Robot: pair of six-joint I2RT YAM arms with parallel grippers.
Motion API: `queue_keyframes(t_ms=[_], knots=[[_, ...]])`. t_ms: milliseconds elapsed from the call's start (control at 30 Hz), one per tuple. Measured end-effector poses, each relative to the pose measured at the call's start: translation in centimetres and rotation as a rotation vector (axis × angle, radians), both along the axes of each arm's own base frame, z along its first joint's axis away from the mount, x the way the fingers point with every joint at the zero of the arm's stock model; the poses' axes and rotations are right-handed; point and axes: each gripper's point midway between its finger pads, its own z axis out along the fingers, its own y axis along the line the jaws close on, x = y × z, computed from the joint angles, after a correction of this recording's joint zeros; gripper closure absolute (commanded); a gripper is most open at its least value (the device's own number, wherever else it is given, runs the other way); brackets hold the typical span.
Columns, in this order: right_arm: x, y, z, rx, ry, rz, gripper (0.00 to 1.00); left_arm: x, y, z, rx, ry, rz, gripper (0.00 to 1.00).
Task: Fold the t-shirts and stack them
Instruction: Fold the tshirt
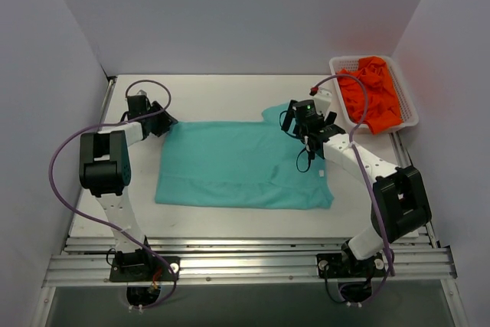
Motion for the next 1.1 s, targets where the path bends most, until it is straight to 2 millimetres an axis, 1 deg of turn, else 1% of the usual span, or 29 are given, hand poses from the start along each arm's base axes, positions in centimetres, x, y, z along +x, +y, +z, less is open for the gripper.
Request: queue_keyframes(t_ms=[33,67,133,167,200,267,367,433,467,533,600,667,767,900,967,1000,1100], knots=[[0.1,0.0,0.0,0.001,-0.001,-0.001,0.01,0.0,0.0,-0.2,0.001,0.003,-0.002,0.55],[0.2,-0.1,-0.1,0.003,-0.002,-0.002,0.01,0.0,-0.1,-0.3,0.000,0.005,-0.003,0.64],[0.3,-0.3,-0.3,0.005,-0.002,-0.007,0.01,0.0,0.0,-0.6,-0.001,0.011,-0.004,0.71],[0.4,-0.4,-0.5,0.006,0.000,-0.011,0.01,0.0,-0.1,-0.8,-0.002,0.014,-0.006,0.78],[0.5,-0.6,-0.7,0.005,0.004,-0.015,0.01,0.0,-0.1,-0.9,-0.005,0.017,-0.009,0.89],[0.9,-0.9,-1.5,0.008,0.015,-0.026,0.01,0.0,-0.2,-1.1,-0.008,0.021,-0.011,0.95],[1.6,-1.0,-3.2,0.021,0.039,-0.037,0.01,0.0,-0.3,-1.0,-0.012,0.019,-0.015,0.98],[2.7,-0.6,-4.5,0.029,0.061,-0.038,0.01,0.0,-0.4,-1.0,-0.014,0.019,-0.017,0.98],[3.8,-0.4,-5.3,0.027,0.078,-0.040,0.01,-0.1,-0.4,-1.0,-0.015,0.019,-0.017,0.98],[6.6,0.2,-6.1,0.030,0.082,-0.043,0.01,-0.1,-0.4,-1.0,-0.017,0.018,-0.020,0.98],[9.8,0.8,-6.2,0.034,0.061,-0.038,0.02,-0.1,-0.5,-1.0,-0.019,0.017,-0.022,0.98],[12.5,1.0,-6.1,0.030,0.038,-0.036,0.02,-0.1,-0.5,-1.0,-0.021,0.016,-0.025,0.98],[15.4,0.5,-5.5,0.019,0.011,-0.043,0.02,-0.3,-0.7,-1.1,-0.026,0.019,-0.030,0.98],[18.6,0.0,-4.4,0.000,-0.028,-0.053,0.02,-0.5,-0.8,-1.3,-0.030,0.026,-0.033,0.98],[19.9,-0.4,-4.5,-0.009,-0.035,-0.059,0.02,-0.6,-0.8,-1.4,-0.031,0.028,-0.034,0.98],[20.4,-0.4,-4.7,-0.011,-0.036,-0.061,0.02,-0.6,-0.8,-1.4,-0.032,0.028,-0.035,0.98],[21.0,-0.7,-6.6,-0.024,-0.011,-0.062,0.02,-0.6,-0.8,-1.4,-0.033,0.027,-0.035,0.98]])
